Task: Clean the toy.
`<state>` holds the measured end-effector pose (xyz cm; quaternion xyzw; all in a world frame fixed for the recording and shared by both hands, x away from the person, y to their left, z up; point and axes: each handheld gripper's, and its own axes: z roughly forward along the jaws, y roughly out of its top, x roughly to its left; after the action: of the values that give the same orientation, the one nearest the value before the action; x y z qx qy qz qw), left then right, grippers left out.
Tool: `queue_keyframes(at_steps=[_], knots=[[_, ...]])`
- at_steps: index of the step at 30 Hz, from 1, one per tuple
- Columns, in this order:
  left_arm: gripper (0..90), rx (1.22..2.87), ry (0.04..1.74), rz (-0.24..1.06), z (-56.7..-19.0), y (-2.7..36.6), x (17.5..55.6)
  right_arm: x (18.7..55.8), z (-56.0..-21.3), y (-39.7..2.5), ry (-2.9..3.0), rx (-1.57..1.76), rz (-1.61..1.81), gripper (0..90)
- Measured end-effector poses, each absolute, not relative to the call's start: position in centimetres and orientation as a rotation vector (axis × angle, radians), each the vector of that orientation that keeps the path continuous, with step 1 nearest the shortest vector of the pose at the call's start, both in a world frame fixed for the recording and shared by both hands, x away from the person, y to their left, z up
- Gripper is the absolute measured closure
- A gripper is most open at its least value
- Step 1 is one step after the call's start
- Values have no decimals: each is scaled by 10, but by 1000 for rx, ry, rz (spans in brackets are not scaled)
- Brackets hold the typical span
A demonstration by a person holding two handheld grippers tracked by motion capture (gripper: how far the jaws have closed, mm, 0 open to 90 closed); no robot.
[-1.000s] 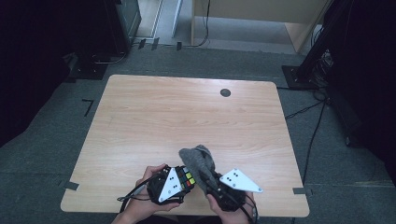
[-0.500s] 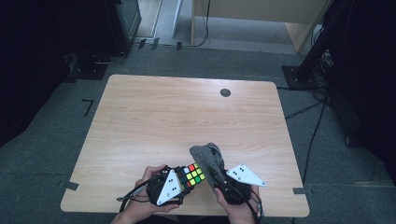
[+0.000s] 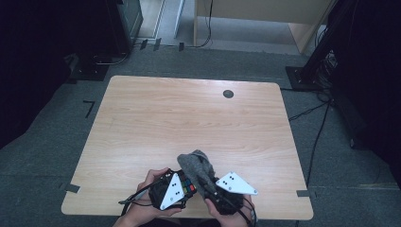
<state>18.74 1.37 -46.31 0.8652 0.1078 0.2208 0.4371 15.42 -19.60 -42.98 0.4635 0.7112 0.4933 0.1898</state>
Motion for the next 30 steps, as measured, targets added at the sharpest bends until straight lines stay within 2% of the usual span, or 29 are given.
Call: queue_keyframes(at_steps=[5,11,21,30], knots=[[338,2085,279,475,-460,23,193,165,-434,-225,1926,1419,1365,736],[338,1935,270,347,-460,39,200,168,-428,-246,1883,1475,1671,741],[336,1904,226,368,-459,39,195,171,-445,-236,1933,1543,1867,750],[337,1867,246,374,-454,42,195,176,-461,-231,2006,1643,1838,750]])
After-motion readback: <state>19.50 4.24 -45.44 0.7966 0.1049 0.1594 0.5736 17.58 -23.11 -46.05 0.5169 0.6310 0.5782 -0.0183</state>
